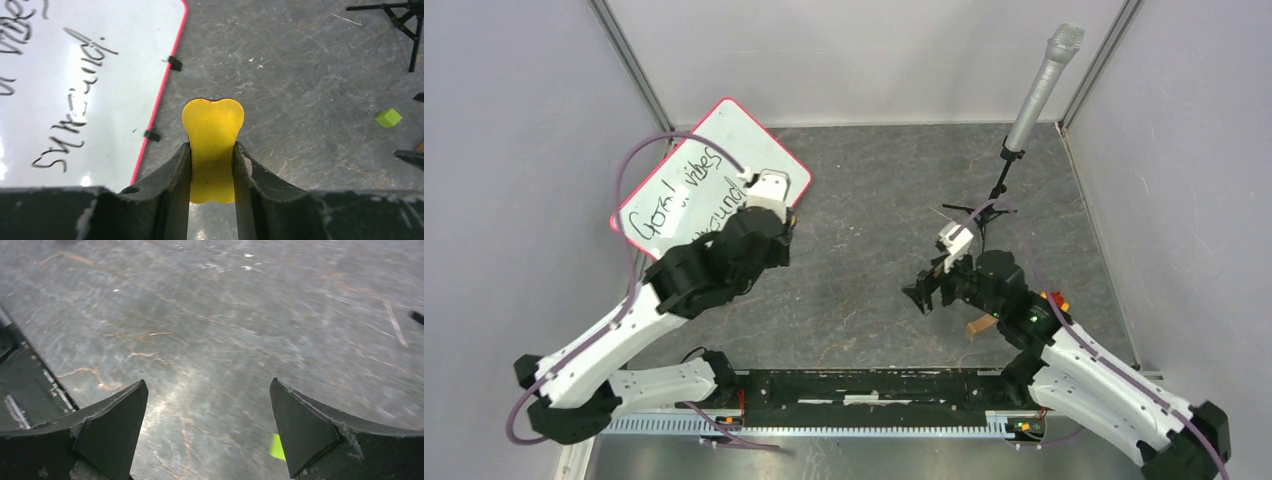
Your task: Erase the whiteboard
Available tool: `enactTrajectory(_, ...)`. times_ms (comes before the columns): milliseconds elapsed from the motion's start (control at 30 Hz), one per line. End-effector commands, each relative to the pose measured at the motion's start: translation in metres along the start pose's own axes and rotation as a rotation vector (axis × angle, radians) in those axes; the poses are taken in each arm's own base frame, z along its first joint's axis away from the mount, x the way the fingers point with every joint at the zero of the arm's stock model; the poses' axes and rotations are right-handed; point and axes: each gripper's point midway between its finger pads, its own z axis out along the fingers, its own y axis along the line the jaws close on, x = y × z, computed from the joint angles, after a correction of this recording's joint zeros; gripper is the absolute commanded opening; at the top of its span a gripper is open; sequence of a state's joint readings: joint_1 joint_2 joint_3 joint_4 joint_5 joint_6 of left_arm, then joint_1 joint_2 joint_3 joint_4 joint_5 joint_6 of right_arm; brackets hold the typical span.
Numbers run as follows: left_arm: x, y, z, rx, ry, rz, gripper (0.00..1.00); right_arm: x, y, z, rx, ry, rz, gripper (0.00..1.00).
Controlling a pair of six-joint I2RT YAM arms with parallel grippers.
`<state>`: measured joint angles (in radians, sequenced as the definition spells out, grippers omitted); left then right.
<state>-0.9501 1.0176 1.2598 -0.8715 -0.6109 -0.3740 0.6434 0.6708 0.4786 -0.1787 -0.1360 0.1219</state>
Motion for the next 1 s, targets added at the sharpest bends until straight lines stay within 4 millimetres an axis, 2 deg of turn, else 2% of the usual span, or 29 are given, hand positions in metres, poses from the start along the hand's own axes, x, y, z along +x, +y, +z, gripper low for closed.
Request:
enactTrajectory(0, 0.008, 0.045, -0.026, -0.118, -0.022, 0.008, 0.35, -0.02, 0.035, 0.023, -0.069, -0.061, -0.012, 0.98)
enactTrajectory(167, 0.014, 0.063, -0.042, -0.121, -0.056, -0.016, 0.37, -0.03, 0.058, 0.075, -0.042, -0.064, -0.042, 0.98)
enactTrajectory(333, 0.026, 0.074, -0.049, -0.142, -0.031, 0.005, 0.38, -0.065, 0.073, 0.145, -0.02, -0.069, -0.079, 0.87)
enactTrajectory(367, 0.027, 0.077, -0.051, -0.149, -0.032, 0.006, 0.38, -0.079, 0.075, 0.157, -0.02, -0.095, -0.085, 0.87)
enactTrajectory(467, 0.029, 0.083, -0.055, -0.156, -0.041, 0.0, 0.38, -0.1, 0.084, 0.188, -0.031, -0.159, -0.106, 0.86)
enactTrajectory(567, 0.03, 0.085, -0.057, -0.152, -0.049, -0.007, 0.38, -0.112, 0.09, 0.219, -0.035, -0.177, -0.121, 0.86)
enactTrajectory(733, 0.025, 0.086, -0.051, -0.183, -0.066, 0.021, 0.38, -0.114, 0.094, 0.267, -0.019, -0.165, -0.165, 0.87)
enactTrajectory(867, 0.019, 0.083, -0.043, -0.209, -0.077, 0.054, 0.4, -0.099, 0.093, 0.303, -0.006, -0.101, -0.229, 0.87)
enactTrajectory(967, 0.015, 0.081, -0.037, -0.226, -0.077, 0.078, 0.41, -0.087, 0.09, 0.322, -0.004, -0.052, -0.289, 0.86)
